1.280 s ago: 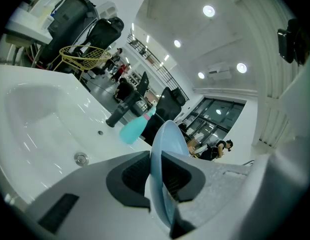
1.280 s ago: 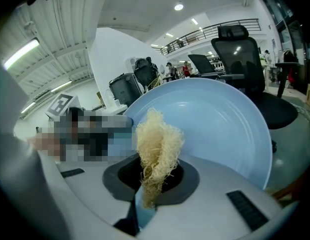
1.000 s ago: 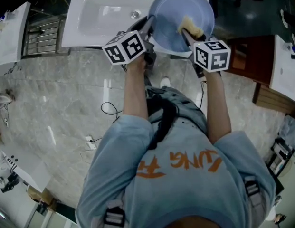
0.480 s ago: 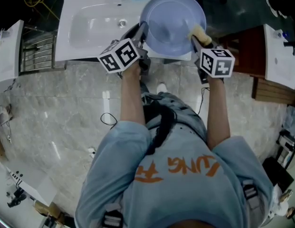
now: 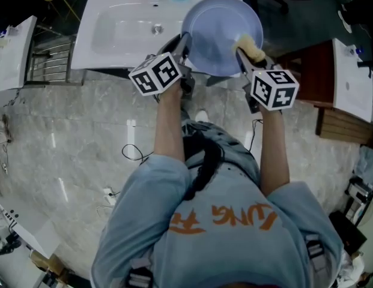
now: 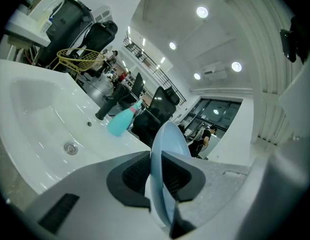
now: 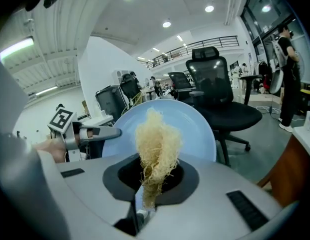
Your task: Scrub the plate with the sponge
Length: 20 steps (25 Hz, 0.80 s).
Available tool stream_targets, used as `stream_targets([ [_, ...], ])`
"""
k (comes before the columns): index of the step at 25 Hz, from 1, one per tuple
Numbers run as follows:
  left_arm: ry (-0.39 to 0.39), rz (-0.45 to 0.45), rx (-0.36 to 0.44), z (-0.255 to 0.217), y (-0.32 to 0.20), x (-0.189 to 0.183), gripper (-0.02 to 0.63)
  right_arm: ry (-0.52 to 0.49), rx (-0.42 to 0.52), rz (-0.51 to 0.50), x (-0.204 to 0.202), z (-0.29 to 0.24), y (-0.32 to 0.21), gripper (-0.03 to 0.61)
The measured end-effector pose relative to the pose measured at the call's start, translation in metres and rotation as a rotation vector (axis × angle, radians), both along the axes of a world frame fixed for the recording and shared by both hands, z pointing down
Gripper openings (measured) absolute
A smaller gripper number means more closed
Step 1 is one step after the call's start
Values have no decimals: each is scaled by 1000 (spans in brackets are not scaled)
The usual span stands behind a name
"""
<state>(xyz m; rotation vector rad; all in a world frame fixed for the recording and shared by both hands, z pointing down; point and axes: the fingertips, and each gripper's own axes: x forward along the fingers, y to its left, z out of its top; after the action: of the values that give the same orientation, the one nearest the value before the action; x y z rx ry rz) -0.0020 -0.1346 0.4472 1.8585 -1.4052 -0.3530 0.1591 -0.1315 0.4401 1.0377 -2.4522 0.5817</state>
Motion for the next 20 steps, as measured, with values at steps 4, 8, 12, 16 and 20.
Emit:
stream_targets([
  [4,6,-57,25,-6,14,-6,48,-25,29,-108,-37,-10,21,34],
  [8,26,-140,15,-2,39,-28,48,-34,30,-233,-84,-4,55,34],
  [12,43,-231,26,-8,65,-58,48,-33,20,-358,-129,7,91,34],
  [16,87,-301,42,-9,86,-84,48,-13,27,-423,-152,17,114,32],
  [20,91,-357,40,-6,100,-102,48,26,39,-428,-147,26,114,34],
])
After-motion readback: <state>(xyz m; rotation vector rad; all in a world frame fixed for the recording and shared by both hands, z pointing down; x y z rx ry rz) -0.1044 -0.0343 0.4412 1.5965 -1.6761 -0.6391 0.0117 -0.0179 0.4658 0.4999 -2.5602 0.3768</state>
